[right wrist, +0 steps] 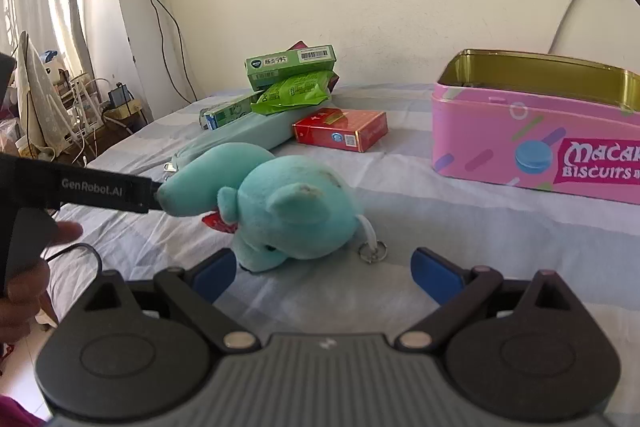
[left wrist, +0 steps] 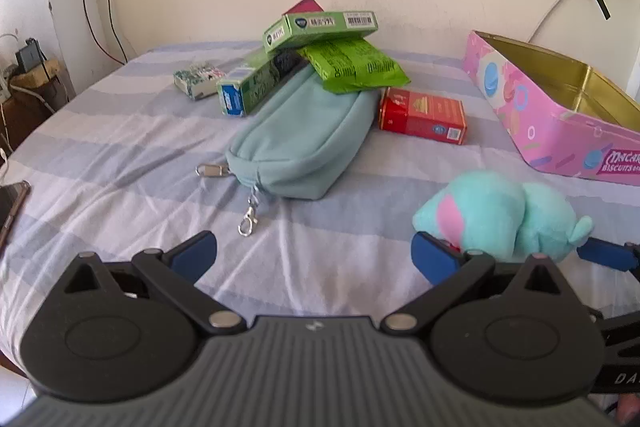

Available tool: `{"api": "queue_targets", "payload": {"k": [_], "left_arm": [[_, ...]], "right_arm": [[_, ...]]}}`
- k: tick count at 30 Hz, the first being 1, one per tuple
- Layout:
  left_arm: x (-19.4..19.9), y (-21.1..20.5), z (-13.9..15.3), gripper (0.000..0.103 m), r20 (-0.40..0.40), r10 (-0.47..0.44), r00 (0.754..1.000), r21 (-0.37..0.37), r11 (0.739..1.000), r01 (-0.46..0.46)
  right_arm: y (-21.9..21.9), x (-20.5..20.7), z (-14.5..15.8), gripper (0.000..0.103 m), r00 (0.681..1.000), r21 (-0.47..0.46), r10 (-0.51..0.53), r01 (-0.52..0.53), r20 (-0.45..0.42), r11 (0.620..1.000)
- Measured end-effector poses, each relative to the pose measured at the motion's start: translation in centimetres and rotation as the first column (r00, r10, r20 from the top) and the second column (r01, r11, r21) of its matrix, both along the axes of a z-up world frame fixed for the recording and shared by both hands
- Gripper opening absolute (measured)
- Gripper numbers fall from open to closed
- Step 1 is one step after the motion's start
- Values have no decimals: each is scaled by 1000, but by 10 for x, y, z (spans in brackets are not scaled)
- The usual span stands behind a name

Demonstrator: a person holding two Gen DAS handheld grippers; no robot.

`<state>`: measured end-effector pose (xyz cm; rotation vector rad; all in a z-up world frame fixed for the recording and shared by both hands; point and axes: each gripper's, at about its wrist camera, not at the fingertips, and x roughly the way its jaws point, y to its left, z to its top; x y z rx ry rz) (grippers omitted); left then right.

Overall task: Organize objects
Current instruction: 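Move the left gripper to the teal plush elephant and grasp it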

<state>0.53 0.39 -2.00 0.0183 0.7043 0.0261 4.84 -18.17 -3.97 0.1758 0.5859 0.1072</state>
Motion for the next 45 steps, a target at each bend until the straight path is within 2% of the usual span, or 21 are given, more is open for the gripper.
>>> {"api": "queue_targets", "payload": {"k": [15, 31, 38, 45], "left_arm": [[9, 4, -24, 103, -97, -9, 995, -53, 999, 4], [1, 3, -14, 103, -42, -70, 997, -88, 994, 66], [2, 3, -16, 103, -42, -55, 998, -67, 996, 52], [-2, 8, -12, 103, -19, -50, 999, -90, 995, 48]], "right_arm": [[-2, 1, -1, 98, 1000, 14, -6, 6, -8, 1000], [-1, 1, -1, 98, 1000, 3, 3, -3, -11, 1000], [0, 1, -1, 98, 1000, 7, 0, 0, -14, 1000], [2, 2, -1, 98, 1000, -11, 3, -3, -18, 1000]]}}
